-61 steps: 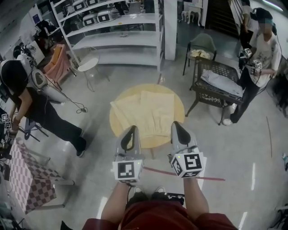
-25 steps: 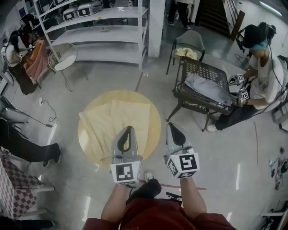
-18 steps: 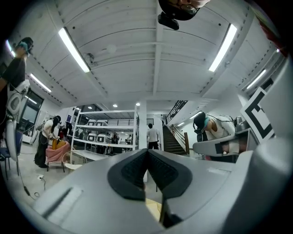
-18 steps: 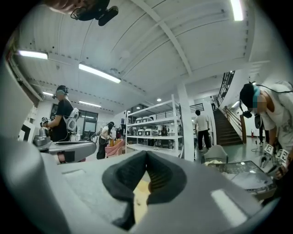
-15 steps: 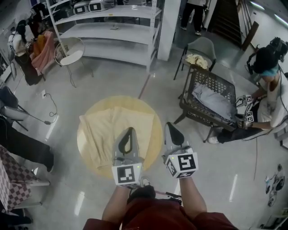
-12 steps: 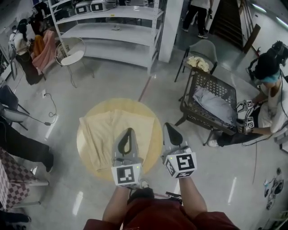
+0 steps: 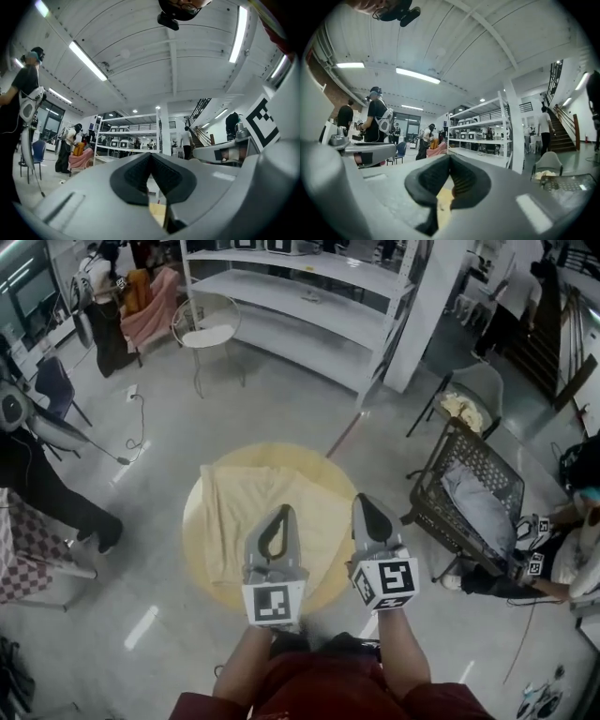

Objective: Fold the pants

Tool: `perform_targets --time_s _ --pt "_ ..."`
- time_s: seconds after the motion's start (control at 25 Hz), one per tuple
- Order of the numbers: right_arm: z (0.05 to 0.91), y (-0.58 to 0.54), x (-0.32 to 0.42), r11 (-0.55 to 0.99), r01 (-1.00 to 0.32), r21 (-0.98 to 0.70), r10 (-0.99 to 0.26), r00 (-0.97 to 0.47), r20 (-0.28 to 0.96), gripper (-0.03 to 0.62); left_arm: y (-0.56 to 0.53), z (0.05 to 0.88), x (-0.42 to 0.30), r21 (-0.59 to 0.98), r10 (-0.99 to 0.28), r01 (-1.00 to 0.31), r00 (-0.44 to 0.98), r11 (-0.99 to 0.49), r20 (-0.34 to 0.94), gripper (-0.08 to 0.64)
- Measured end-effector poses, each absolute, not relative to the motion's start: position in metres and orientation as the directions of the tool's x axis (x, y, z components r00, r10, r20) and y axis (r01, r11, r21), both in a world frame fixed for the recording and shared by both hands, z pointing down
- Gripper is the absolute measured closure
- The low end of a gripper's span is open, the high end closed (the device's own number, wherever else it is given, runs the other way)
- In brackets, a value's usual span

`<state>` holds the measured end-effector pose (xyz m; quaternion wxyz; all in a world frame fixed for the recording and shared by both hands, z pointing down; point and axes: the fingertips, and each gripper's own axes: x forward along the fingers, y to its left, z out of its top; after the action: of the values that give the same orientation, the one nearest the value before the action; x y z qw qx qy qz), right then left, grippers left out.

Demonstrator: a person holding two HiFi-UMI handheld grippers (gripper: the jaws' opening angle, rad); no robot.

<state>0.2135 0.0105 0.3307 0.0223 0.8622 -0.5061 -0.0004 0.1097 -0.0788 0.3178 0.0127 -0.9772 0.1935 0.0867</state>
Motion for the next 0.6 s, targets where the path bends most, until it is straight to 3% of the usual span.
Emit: perform_targets --time_s 0.6 --pt "0.325 -0.062 0.243 -0.144 -0.99 0.014 -0.99 0.143 -0.014 0.591 -0.115 0.316 0.098 -0.008 -0.707 -0.716 0.691 -0.698 -0.147 0.554"
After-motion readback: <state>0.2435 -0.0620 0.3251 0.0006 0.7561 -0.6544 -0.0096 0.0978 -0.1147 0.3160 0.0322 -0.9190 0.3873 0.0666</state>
